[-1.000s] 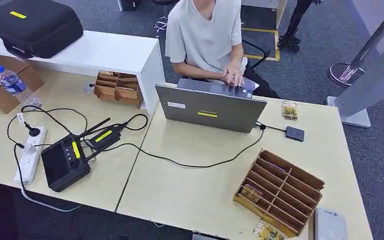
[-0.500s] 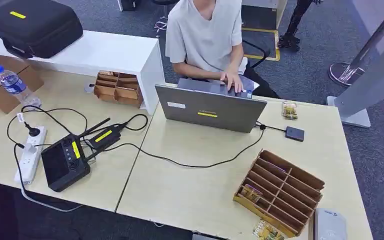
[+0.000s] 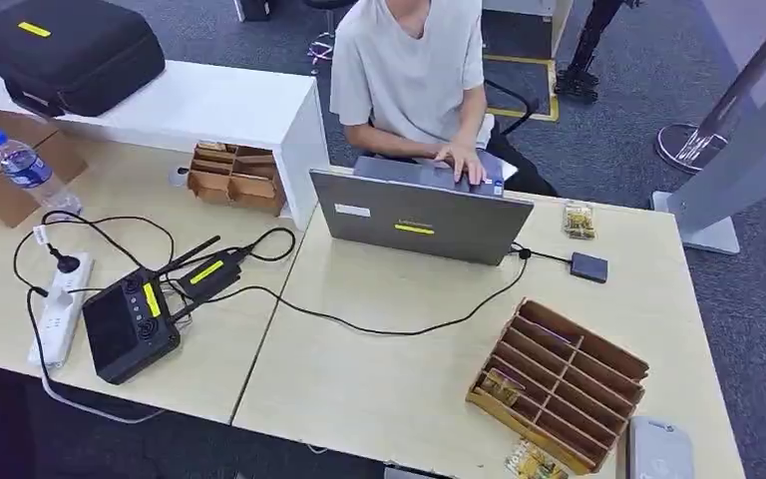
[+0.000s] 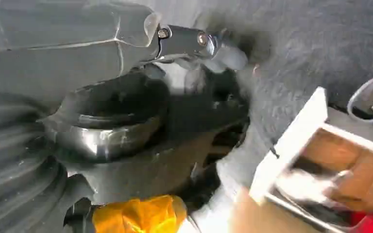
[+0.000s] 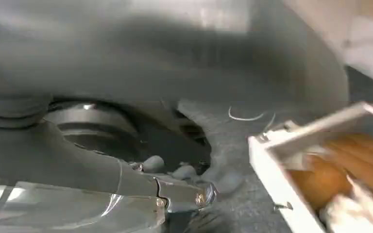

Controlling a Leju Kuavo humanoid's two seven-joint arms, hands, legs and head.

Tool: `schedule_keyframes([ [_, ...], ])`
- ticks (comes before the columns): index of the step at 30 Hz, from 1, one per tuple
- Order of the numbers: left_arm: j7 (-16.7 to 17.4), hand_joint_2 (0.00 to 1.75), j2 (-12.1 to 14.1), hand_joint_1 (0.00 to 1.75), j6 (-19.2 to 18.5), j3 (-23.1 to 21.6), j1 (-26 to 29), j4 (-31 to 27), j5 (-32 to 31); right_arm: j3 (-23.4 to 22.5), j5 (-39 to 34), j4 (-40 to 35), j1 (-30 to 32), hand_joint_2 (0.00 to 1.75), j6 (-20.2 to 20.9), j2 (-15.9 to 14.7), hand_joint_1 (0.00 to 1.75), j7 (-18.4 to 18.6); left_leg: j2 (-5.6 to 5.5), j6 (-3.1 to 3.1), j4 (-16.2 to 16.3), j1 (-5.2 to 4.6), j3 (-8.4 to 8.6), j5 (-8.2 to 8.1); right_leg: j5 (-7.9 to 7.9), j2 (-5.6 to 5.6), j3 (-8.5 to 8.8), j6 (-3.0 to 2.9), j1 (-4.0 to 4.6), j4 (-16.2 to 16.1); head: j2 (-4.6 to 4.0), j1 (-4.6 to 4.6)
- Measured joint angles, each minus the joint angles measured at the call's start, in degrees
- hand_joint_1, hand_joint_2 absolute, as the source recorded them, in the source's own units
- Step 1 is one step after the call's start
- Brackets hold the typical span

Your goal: Pass the card to the sensor for recognition and then transmit it.

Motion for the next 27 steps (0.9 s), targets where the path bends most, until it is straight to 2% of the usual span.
schedule_keyframes([
  [1,2.7,1.75,0.5,0.0,5.5,-2.3,0.2,0.0,0.3,1.3,3.2,0.2,-0.2,0.0,-4.8,-0.4,0.0,0.3,0.01,0.0,0.0,-0.01,-0.01,0.0,0.02,0.02,-0.05,0.0,0.01,0.0,0.0,-0.08],
  [2,1.9,1.75,0.6,0.0,11.0,-5.0,0.4,0.0,-2.5,3.1,8.4,0.5,-0.2,0.0,-10.7,-0.5,0.0,-2.1,0.03,0.0,0.0,-0.04,-0.03,0.0,0.03,0.02,-0.09,-0.01,-0.01,0.0,0.0,-0.06],
  [3,-2.1,1.75,0.5,0.0,14.8,-6.7,0.4,0.1,-6.0,3.2,11.7,0.8,-0.3,0.0,-14.5,-0.7,0.0,-6.0,0.02,0.0,0.0,-0.04,-0.05,0.0,0.03,0.02,-0.1,-0.01,-0.01,0.0,0.0,-0.13],
  [4,-7.5,1.75,0.4,0.0,14.6,-6.4,0.3,0.1,-6.1,1.8,10.8,0.8,-0.6,0.0,-14.0,-0.7,0.0,-8.3,0.0,0.0,0.0,-0.06,-0.04,-0.01,0.02,0.0,-0.08,-0.01,-0.03,0.0,0.0,-0.09],
  [5,-13.1,1.75,0.3,0.0,11.4,-4.7,-0.2,0.1,-3.2,0.1,8.8,0.8,-0.8,0.0,-10.7,-0.7,0.0,-8.8,-0.05,0.0,0.0,-0.07,-0.02,-0.01,0.0,-0.05,-0.06,0.0,-0.04,0.0,0.0,-0.17],
  [6,-16.5,1.75,0.0,0.0,8.0,-2.2,-0.7,0.1,-1.0,-1.0,8.0,0.7,-0.9,0.0,-7.3,-0.7,0.0,-8.8,-0.04,0.0,0.0,-0.04,0.0,0.0,0.0,-0.04,-0.03,0.0,-0.02,0.0,0.0,-0.06],
  [7,-17.4,1.75,-0.2,0.0,5.7,0.0,-0.8,0.1,0.0,-1.7,8.1,0.7,-0.9,1.75,-4.9,-0.7,0.0,-8.6,0.01,-0.02,0.0,-0.02,0.02,-0.01,0.0,-0.01,-0.01,0.0,0.0,0.0,0.0,-0.09],
  [8,-15.5,1.75,-0.2,0.0,7.0,1.6,-0.8,0.1,-2.2,-1.7,10.6,0.7,-0.8,0.0,-5.7,-0.7,0.0,-6.2,0.08,-0.07,0.0,-0.02,0.08,-0.05,0.0,0.04,-0.01,-0.01,0.0,0.0,0.0,-0.11],
  [9,-10.6,1.75,-0.2,0.0,11.2,1.2,-0.7,0.1,-7.4,-0.4,16.0,0.7,-0.7,0.0,-9.4,-0.9,0.0,-1.1,0.14,-0.08,0.0,-0.02,0.14,-0.05,0.0,0.12,0.01,-0.01,0.0,0.0,0.0,-0.11],
  [10,-3.5,1.75,0.0,0.0,16.5,-1.1,-0.6,0.1,-15.8,2.3,24.7,0.7,-0.5,0.0,-15.7,-1.7,0.0,7.3,0.15,-0.08,0.0,-0.02,0.16,-0.05,0.0,0.16,0.03,-0.01,0.0,0.0,0.0,-0.06],
  [11,2.1,1.75,0.2,0.0,19.0,-3.8,-0.2,0.2,-24.1,5.4,33.2,0.8,-0.5,1.75,-20.7,-2.3,0.0,14.5,0.11,-0.07,0.0,-0.03,0.16,-0.05,0.01,0.13,0.02,-0.01,0.0,0.0,0.0,-0.11],
  [12,5.5,1.75,0.3,0.0,19.7,-6.5,0.2,0.2,-31.6,8.0,39.9,0.7,0.1,1.75,-23.5,-2.4,0.0,19.8,0.03,-0.07,0.0,-0.03,0.12,-0.05,0.01,0.07,0.01,-0.01,-0.01,0.0,0.0,-0.11],
  [13,5.4,1.75,0.5,0.0,19.6,-7.7,0.4,0.2,-35.8,9.7,44.9,0.7,0.4,1.75,-24.6,-2.6,0.0,23.0,0.0,-0.08,0.0,-0.02,0.07,-0.05,0.0,0.04,-0.02,-0.01,0.0,0.0,0.0,-0.13],
  [14,4.0,1.75,0.6,0.0,19.7,-8.3,0.4,0.1,-37.2,10.4,46.3,0.7,0.6,1.75,-24.7,-2.8,0.0,21.9,0.03,-0.08,0.0,-0.02,0.06,-0.05,0.0,0.05,-0.03,-0.02,0.01,0.0,0.0,-0.09],
  [15,2.6,1.75,0.6,0.0,19.8,-8.5,0.3,0.1,-35.7,10.8,44.5,0.7,0.7,1.75,-24.7,-2.9,0.0,18.5,0.07,-0.08,0.0,-0.03,0.08,-0.05,0.0,0.09,-0.02,-0.02,-0.01,0.0,0.0,-0.11],
  [16,1.0,1.75,0.7,0.0,19.8,-9.0,0.2,0.2,-31.3,11.5,40.0,0.7,0.8,1.75,-24.7,-3.5,0.0,14.0,0.1,-0.08,0.0,-0.02,0.1,-0.05,-0.01,0.11,-0.01,-0.03,-0.01,0.0,0.0,-0.11],
  [17,0.4,1.75,0.7,0.0,19.8,-9.4,0.1,0.2,-28.2,12.1,37.0,0.7,0.7,1.75,-24.8,-3.7,0.0,11.8,0.14,-0.08,0.0,-0.02,0.12,-0.05,-0.01,0.12,-0.01,-0.03,0.0,0.0,0.0,-0.09],
  [19,0.0,1.75,0.6,0.0,19.8,-9.9,0.1,0.2,-26.5,12.9,35.5,0.7,0.6,1.75,-24.8,-3.9,0.0,10.7,0.14,-0.08,0.0,-0.02,0.15,-0.05,-0.01,0.12,0.03,-0.03,0.0,0.0,0.0,-0.11],
  [20,-0.3,1.75,0.5,0.0,19.7,-10.1,0.2,0.2,-26.1,13.3,35.3,0.7,0.6,0.0,-24.8,-3.9,0.0,10.4,0.1,-0.08,0.0,-0.03,0.15,-0.05,-0.01,0.1,0.03,-0.03,0.0,0.0,0.0,-0.06],
  [21,-0.7,0.0,0.5,0.0,19.6,-10.2,0.3,0.2,-25.8,13.5,35.2,0.7,0.6,0.0,-24.8,-3.9,0.0,10.1,0.09,-0.08,0.0,-0.03,0.15,-0.05,0.0,0.1,0.03,-0.03,0.0,0.0,0.0,-0.09],
  [22,-1.0,1.75,0.5,0.0,19.5,-10.3,0.4,0.2,-25.6,13.7,35.2,0.7,0.7,1.75,-24.8,-3.9,0.0,9.9,0.1,-0.08,0.0,-0.03,0.14,-0.05,0.0,0.1,0.03,-0.03,0.0,0.0,0.0,-0.09],
  [26,-0.8,1.75,0.6,0.0,19.0,-10.5,0.3,0.2,-24.2,15.0,36.7,0.8,0.6,1.75,-28.6,-3.4,0.0,11.4,0.14,-0.08,0.0,-0.01,0.15,-0.05,0.0,0.12,0.03,-0.03,0.01,0.0,0.0,-0.11],
  [27,-0.7,1.75,0.6,0.0,18.3,-10.5,0.3,0.2,-23.4,15.5,37.5,0.9,0.5,0.0,-29.8,-3.1,0.0,12.1,0.13,-0.08,0.0,-0.01,0.16,-0.05,0.0,0.12,0.02,-0.04,0.02,0.0,0.0,-0.11],
])
